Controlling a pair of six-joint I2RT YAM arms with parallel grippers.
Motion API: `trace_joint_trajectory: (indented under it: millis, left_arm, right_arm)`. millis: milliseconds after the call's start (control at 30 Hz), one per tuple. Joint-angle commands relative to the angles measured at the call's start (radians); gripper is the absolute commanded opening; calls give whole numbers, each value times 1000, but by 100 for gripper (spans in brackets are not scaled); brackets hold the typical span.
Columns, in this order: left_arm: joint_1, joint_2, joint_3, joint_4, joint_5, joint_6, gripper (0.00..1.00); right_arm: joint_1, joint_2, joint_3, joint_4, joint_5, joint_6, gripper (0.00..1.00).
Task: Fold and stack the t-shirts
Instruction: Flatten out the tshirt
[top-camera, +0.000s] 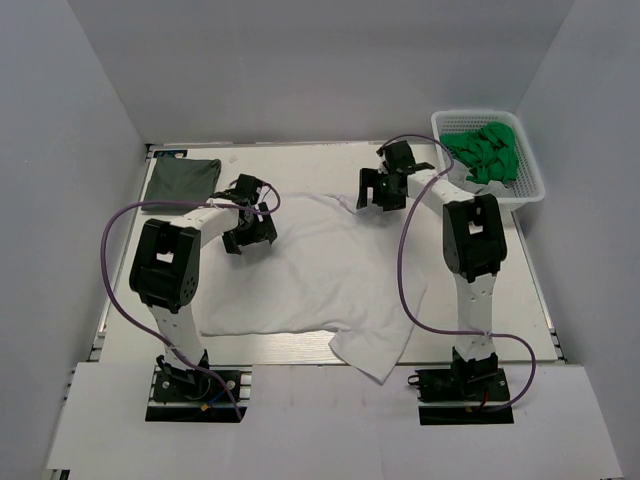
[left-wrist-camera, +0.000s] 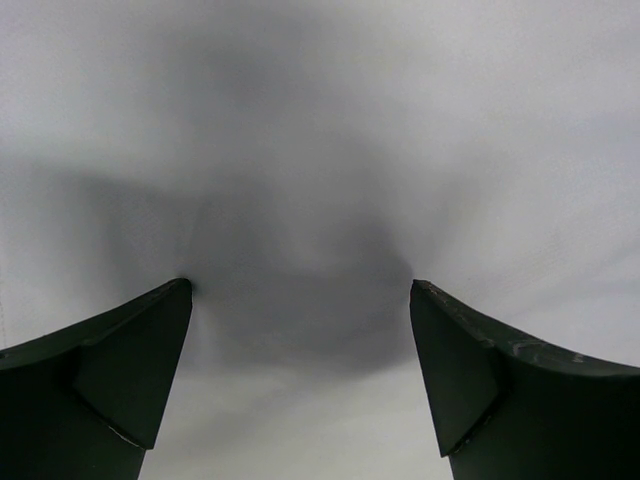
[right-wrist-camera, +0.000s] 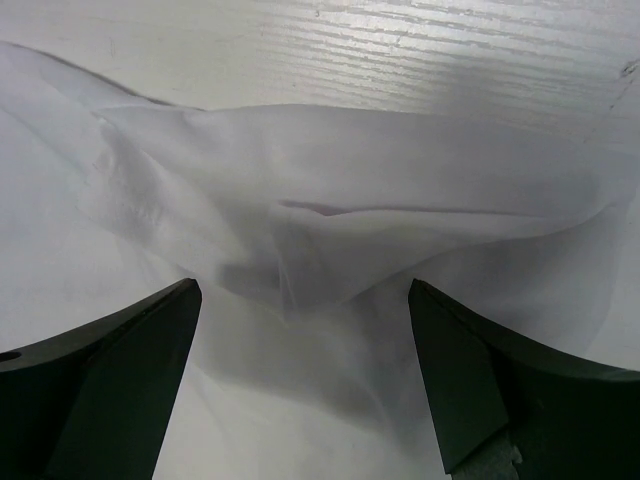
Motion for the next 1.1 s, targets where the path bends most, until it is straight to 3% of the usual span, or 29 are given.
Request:
trace_joint_trajectory:
  millis: [0, 133, 367, 633, 767, 800, 1000, 1033, 1067]
  left_arm:
    - [-4, 7, -39, 40, 49, -4, 100]
    - [-4, 7, -39, 40, 49, -4, 100]
    - [-4, 7, -39, 49, 58, -4, 100]
    - [-4, 7, -48, 58, 58, -4, 100]
    - [-4, 7, -48, 58, 58, -4, 100]
    - [-4, 7, -57, 58, 58, -4, 100]
    - [-4, 17, -57, 68, 49, -4, 100]
    - [-4, 17, -57, 68, 49, -4, 100]
    - [-4, 27, -57, 68, 40, -4, 100]
  right_arm:
    - [19, -1, 36, 49, 90, 73, 90]
    - [32, 17, 61, 49, 129, 97, 88]
    - [53, 63, 134, 16, 271, 160, 69]
    - [69, 114, 193, -56, 339, 160, 67]
    - [78, 105, 193, -68, 391, 160, 44]
    - [78, 99, 194, -68, 405, 163, 33]
    - [84, 65, 200, -71, 422, 160, 9]
    - [88, 62, 208, -71, 420, 157, 0]
    - [84, 54, 214, -68, 425, 159, 0]
